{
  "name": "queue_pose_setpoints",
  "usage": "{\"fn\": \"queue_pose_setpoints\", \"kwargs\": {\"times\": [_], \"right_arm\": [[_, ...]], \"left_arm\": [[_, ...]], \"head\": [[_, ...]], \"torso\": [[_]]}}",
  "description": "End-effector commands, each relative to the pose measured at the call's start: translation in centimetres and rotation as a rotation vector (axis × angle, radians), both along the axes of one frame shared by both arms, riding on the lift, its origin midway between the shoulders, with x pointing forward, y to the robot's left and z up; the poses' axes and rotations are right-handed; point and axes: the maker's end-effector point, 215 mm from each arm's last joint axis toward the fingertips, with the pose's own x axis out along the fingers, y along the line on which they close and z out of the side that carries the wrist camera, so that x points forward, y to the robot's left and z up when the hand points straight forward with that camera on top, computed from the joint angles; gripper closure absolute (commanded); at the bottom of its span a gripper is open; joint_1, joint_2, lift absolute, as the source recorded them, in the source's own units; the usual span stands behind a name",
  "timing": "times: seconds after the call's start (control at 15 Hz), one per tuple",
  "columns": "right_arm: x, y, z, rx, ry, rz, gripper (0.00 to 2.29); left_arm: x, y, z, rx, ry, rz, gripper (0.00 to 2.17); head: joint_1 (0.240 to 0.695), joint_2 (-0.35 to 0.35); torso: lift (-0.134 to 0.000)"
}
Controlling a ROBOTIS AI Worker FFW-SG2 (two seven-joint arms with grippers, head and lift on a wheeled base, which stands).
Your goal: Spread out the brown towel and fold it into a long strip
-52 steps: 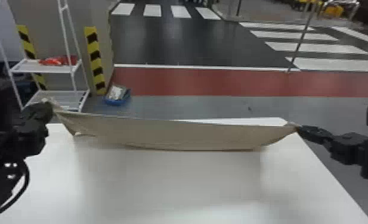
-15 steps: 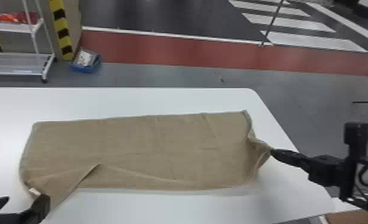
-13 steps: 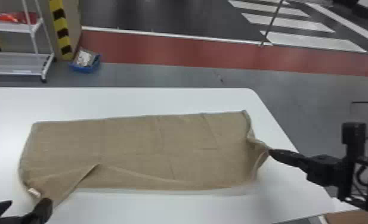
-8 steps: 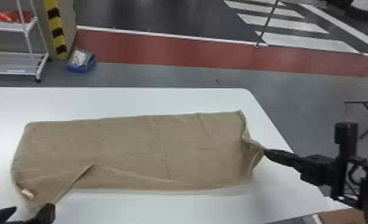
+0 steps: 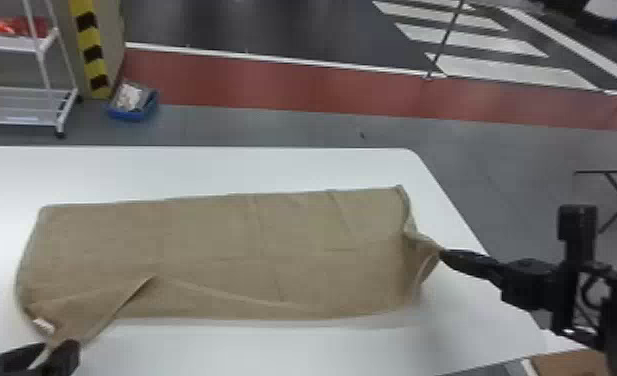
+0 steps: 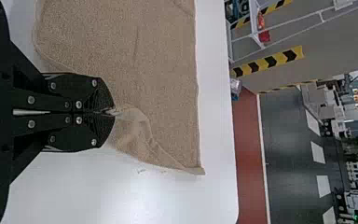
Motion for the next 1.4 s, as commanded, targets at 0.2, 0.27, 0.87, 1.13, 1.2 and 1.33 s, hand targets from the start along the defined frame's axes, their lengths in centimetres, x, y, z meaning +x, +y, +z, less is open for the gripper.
{"fn": "queue_pose_setpoints", "kwargs": {"times": [0.2, 0.27, 0.87, 1.13, 1.2, 1.33], "right_arm": [[0.0, 0.1, 0.0, 0.004, -0.005, 0.001, 1.36], [0.1, 0.1, 0.2, 0.002, -0.011, 0.002, 1.36], [-0.1, -0.4, 0.0, -0.002, -0.015, 0.000, 1.36], [-0.1, -0.5, 0.4, -0.004, -0.021, -0.002, 1.36], [-0.2, -0.5, 0.3, -0.004, -0.021, -0.001, 1.36], [-0.2, -0.4, 0.4, -0.001, -0.023, 0.004, 1.36]], "left_arm": [[-0.6, 0.4, -0.1, 0.016, 0.022, -0.004, 1.98], [-0.7, 0.4, 0.0, 0.015, 0.021, -0.003, 1.98], [-0.5, -0.6, 0.3, -0.015, 0.008, 0.003, 0.26], [-0.7, -0.9, -0.4, -0.019, 0.022, -0.004, 0.27], [-0.7, -1.0, -0.4, -0.022, 0.023, -0.005, 0.32], [-0.5, -0.8, -1.0, -0.022, 0.032, -0.003, 0.69]], "head": [[0.695, -0.251], [0.695, -0.251], [0.695, -0.261], [0.695, -0.272], [0.695, -0.276], [0.695, -0.278]], "torso": [[-0.125], [-0.125], [-0.125], [-0.125], [-0.125], [-0.125]]}}
